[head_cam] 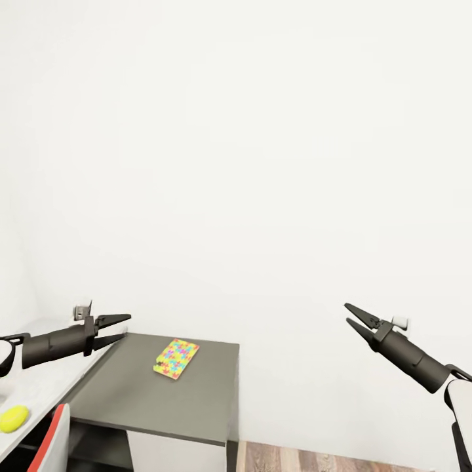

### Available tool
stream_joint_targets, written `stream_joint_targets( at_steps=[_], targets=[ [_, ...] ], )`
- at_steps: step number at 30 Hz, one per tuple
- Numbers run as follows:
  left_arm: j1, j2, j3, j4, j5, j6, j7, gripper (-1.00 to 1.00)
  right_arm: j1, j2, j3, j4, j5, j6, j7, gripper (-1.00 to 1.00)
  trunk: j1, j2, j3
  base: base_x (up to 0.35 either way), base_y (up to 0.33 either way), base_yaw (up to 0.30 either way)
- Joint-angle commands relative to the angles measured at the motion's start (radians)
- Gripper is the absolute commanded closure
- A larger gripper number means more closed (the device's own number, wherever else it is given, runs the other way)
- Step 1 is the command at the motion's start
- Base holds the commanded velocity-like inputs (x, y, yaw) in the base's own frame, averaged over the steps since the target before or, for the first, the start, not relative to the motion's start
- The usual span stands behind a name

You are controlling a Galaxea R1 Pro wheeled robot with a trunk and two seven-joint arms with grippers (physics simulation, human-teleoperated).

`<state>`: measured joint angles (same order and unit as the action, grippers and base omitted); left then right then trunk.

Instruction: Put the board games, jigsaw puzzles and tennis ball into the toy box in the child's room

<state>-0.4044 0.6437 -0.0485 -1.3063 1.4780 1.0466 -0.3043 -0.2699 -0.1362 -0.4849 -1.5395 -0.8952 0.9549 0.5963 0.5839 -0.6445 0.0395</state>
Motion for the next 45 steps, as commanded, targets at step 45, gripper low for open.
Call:
stream_joint_targets(
  at_steps=[45],
  targets=[
    [-0.014, -0.115, -0.003, 0.012, -0.297, -0.108, 0.44, -1.0, -0.014, -0.09, -0.004, 0.32, 0.126, -0.084, -0.017, -1.0, 0.0, -0.001, -0.06, 0.0, 0.0, -0.114]
  ],
)
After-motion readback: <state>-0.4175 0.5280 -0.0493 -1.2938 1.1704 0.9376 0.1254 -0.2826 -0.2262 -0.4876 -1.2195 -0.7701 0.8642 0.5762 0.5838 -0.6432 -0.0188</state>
